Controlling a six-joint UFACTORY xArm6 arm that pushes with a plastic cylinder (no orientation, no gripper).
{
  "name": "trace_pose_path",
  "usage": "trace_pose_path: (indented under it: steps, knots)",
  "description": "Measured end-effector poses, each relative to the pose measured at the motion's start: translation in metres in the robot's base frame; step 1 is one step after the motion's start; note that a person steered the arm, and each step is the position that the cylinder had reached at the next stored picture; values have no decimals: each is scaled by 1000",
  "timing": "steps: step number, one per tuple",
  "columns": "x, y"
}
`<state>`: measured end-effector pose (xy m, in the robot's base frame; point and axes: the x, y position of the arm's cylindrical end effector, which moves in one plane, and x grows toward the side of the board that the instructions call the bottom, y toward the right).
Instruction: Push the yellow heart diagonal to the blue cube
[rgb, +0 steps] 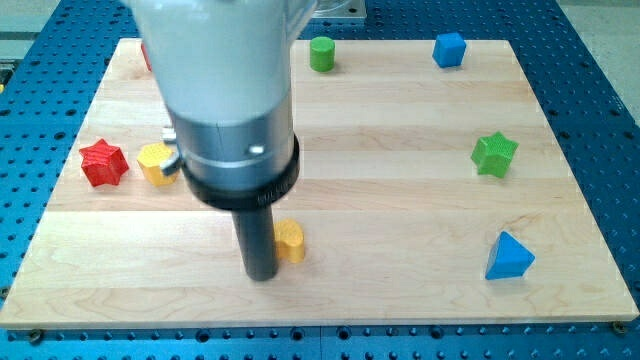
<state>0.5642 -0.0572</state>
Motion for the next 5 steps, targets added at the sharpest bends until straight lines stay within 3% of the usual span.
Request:
trace_pose_path:
  steps: [2, 4, 5]
  knots:
    - [38, 61]
    - [-41, 50]
    - [-8, 75]
